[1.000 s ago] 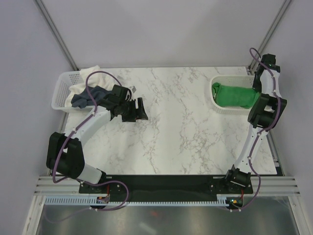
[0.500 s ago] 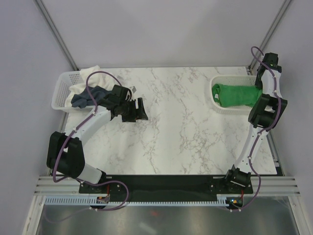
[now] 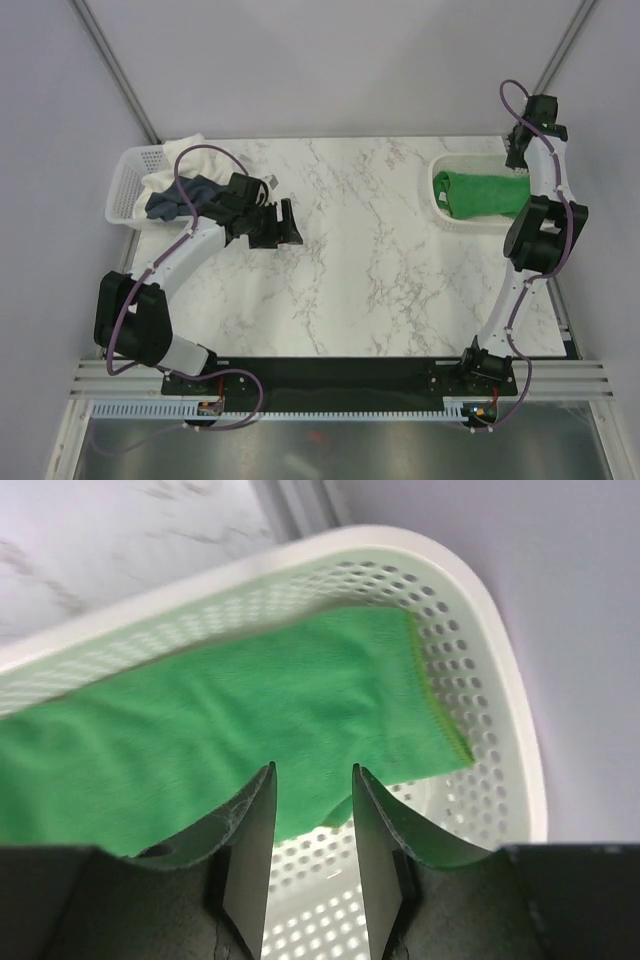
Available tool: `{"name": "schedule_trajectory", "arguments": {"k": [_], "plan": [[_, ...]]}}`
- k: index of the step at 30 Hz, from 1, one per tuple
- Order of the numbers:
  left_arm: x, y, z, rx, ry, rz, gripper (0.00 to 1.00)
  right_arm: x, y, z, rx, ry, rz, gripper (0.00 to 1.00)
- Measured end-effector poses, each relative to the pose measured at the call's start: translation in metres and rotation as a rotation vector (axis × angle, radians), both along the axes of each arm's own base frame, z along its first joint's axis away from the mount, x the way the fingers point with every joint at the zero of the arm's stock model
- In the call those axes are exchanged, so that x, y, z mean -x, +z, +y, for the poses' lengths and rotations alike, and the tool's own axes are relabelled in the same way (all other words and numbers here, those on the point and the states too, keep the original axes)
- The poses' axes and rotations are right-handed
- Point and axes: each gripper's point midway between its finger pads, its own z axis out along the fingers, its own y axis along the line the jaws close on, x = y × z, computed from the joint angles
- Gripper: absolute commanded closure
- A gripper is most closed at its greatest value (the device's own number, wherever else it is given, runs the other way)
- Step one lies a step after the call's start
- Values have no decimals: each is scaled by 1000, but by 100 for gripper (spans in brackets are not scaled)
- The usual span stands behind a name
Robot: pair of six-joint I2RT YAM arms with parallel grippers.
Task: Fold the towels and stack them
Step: Neatly place the folded towel into the bin
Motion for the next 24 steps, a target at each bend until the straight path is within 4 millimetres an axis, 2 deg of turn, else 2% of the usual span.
{"name": "schedule_trajectory", "arguments": {"k": [2,4,5,6,8,9,13,17,24], "plan": [[0,3,0,4,0,-10,18,-8,17,23,-3,22,-54,60],[0,9,0,10,0,-26,18,-18,23,47,-26,51,-103,69],[0,11,0,13,-1,-32,18,-23,21,61,-58,73,-122,76],[0,13,0,15,-1,-39,18,-28,16,73,-90,88,-142,87],[0,15,0,17,-2,-47,18,-32,-1,92,-157,110,-153,97],[0,16,0,17,-3,-49,18,-33,-12,98,-190,110,-147,100],[0,16,0,17,-3,-50,18,-39,-48,107,-296,94,-149,100],[0,16,0,17,-4,-51,18,-46,-73,122,-387,96,-161,100],[-1,16,0,15,-1,-54,19,-64,-92,168,-499,138,-194,100]]}}
